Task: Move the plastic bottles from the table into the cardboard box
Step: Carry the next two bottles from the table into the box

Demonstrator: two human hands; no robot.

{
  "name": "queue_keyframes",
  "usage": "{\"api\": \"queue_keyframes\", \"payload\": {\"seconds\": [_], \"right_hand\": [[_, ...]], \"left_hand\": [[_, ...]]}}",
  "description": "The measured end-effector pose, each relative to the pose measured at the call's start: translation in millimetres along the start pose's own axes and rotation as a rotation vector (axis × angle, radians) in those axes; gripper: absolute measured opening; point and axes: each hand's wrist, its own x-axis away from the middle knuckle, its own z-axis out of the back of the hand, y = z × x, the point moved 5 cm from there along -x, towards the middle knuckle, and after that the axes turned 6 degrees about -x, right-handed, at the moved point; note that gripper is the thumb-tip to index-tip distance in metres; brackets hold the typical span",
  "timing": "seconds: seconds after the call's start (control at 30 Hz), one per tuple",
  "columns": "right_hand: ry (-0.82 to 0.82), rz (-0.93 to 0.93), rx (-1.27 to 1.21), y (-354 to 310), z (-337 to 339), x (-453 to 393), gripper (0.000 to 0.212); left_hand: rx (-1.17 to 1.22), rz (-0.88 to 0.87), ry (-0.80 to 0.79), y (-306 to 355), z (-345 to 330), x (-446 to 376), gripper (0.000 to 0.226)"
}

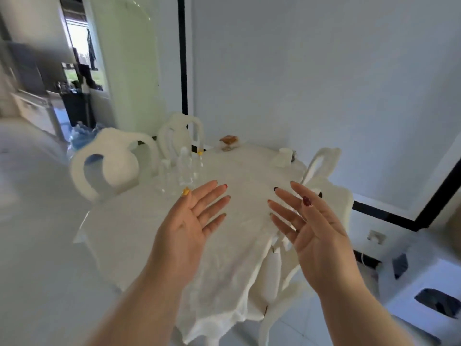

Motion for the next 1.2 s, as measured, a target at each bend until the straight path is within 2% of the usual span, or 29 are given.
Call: {"api": "queue_keyframes", "payload": {"seconds": [0.27,0.5,0.67,0.9,1.2], "right_hand": [[0.067,0.029,-0.091,114,-128,-31,0.034],[0.113,0.018,-0.035,177,-181,-74,0.033],[0.168,0.013,0.019,216,-186,-132,0.037],[0.261,-0.037,0.197,282,-157,-248,0.025],[0.328,-0.122,0.561,357,-116,-396,0.024]], "left_hand": [[-0.053,-0.005,0.026,65,168,-36,0.055],[-0.104,0.028,0.022,72,253,-86,0.055],[-0.155,0.057,0.033,52,292,-146,0.045],[-0.273,0.067,0.094,5,334,-259,0.031],[-0.53,0.213,0.233,-66,370,-378,0.042]]}}
